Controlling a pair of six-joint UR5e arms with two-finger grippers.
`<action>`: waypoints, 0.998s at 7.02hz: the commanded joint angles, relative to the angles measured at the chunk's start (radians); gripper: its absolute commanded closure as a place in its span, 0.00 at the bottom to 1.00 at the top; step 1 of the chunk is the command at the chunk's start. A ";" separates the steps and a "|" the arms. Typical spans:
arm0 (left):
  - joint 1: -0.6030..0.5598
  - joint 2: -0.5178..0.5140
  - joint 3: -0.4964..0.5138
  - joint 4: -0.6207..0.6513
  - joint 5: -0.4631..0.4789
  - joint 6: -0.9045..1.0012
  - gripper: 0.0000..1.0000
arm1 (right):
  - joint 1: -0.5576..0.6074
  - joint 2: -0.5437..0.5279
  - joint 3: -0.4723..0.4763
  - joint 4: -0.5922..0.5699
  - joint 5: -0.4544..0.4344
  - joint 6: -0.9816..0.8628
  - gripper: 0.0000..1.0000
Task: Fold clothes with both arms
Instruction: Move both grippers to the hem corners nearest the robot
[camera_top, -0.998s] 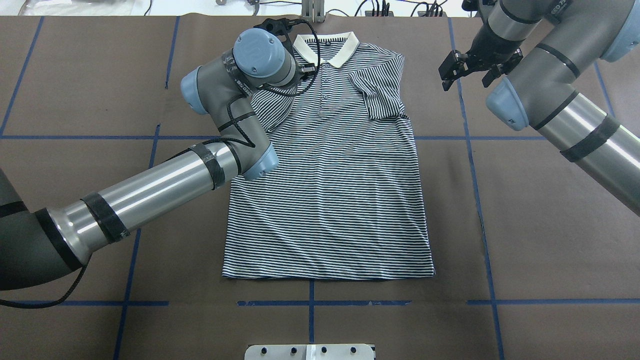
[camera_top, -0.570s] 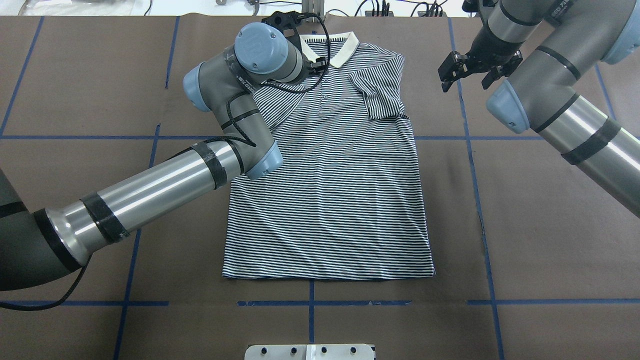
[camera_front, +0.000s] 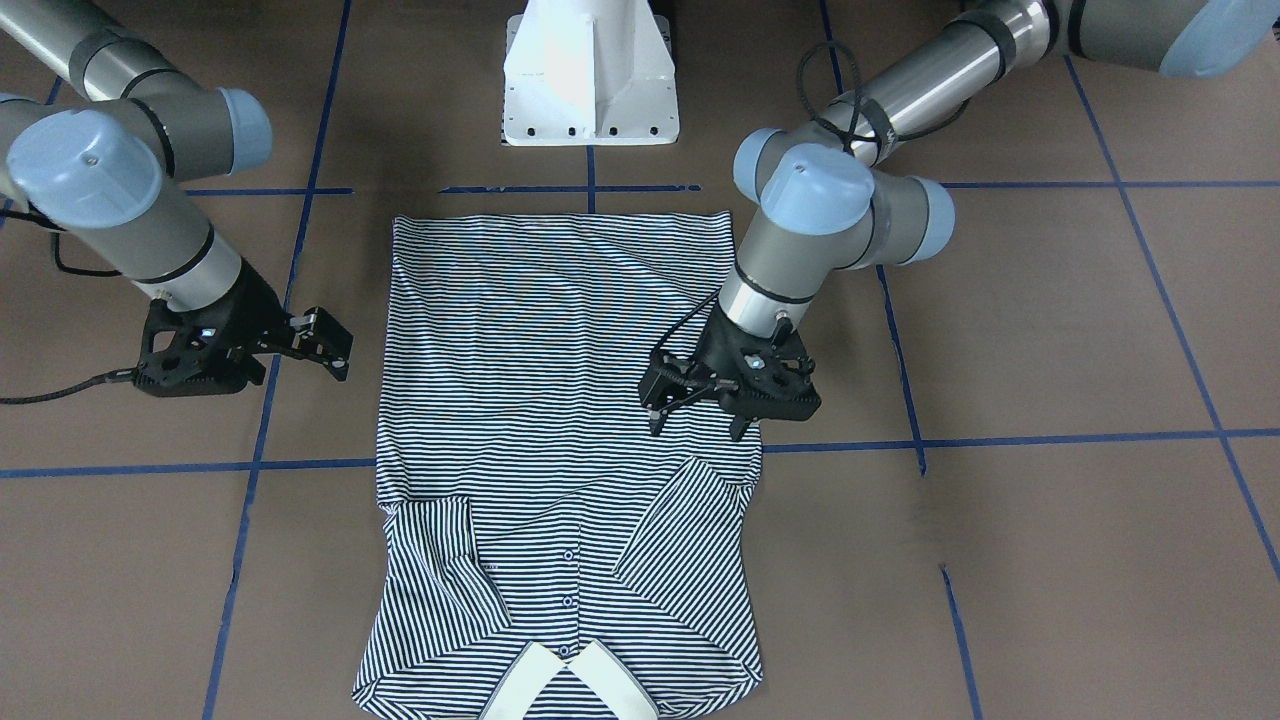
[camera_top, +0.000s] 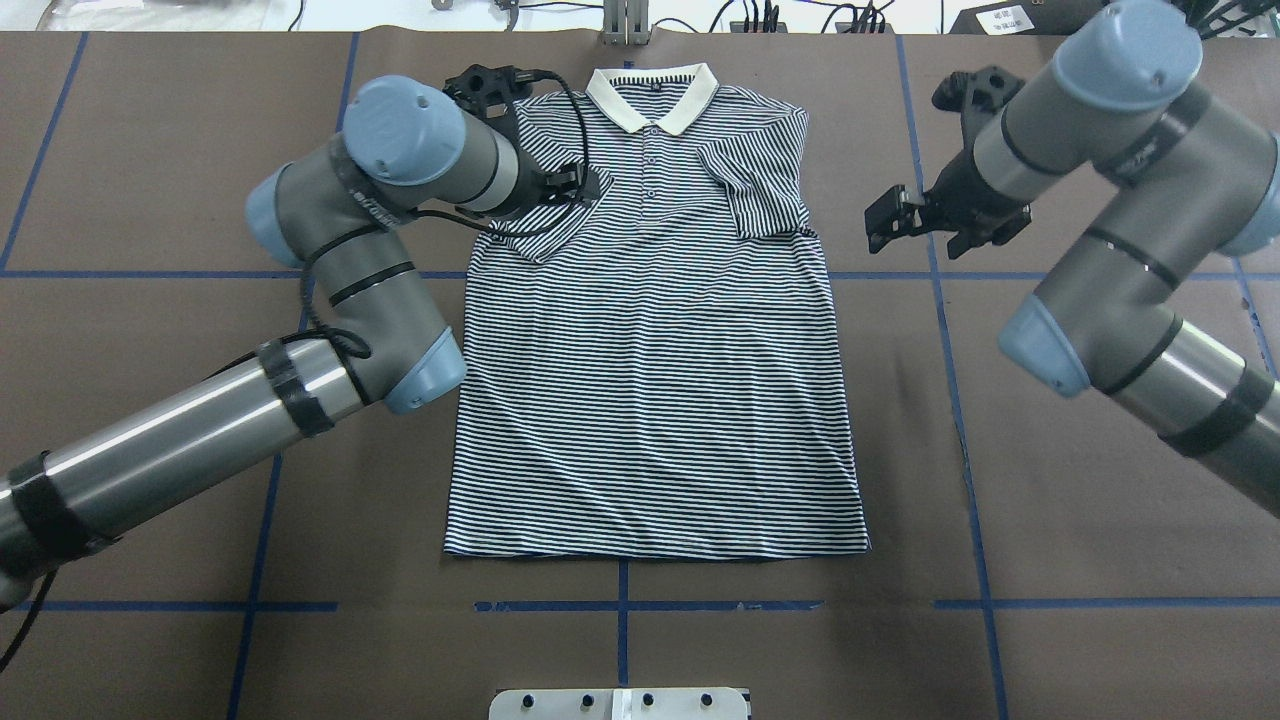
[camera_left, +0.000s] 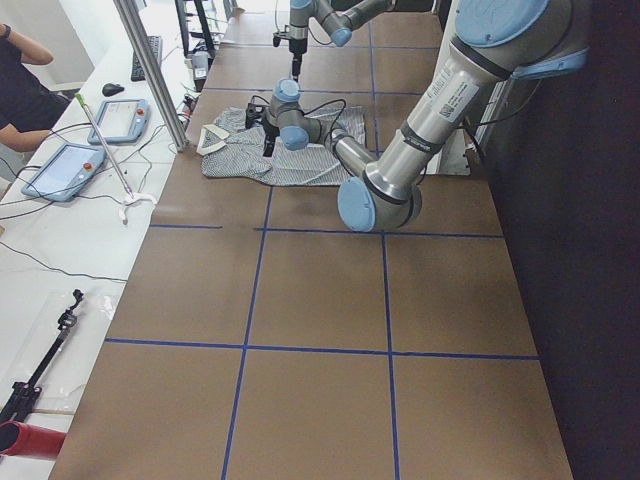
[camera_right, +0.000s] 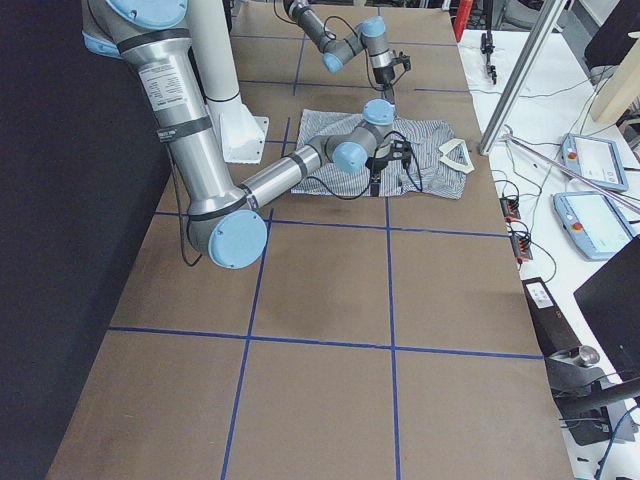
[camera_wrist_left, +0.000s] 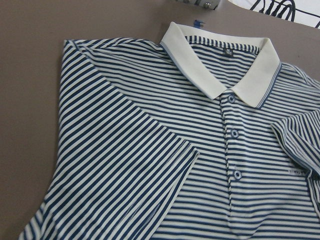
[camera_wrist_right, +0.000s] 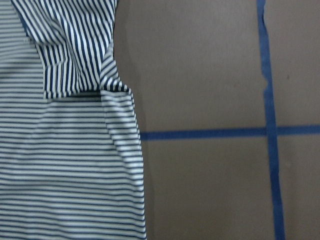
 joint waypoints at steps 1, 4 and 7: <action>-0.001 0.173 -0.286 0.094 -0.010 0.018 0.00 | -0.223 -0.135 0.179 0.017 -0.184 0.224 0.00; 0.005 0.181 -0.345 0.138 -0.010 0.007 0.00 | -0.448 -0.180 0.227 0.001 -0.363 0.343 0.00; 0.007 0.177 -0.344 0.138 -0.013 0.005 0.00 | -0.472 -0.182 0.192 -0.001 -0.355 0.343 0.01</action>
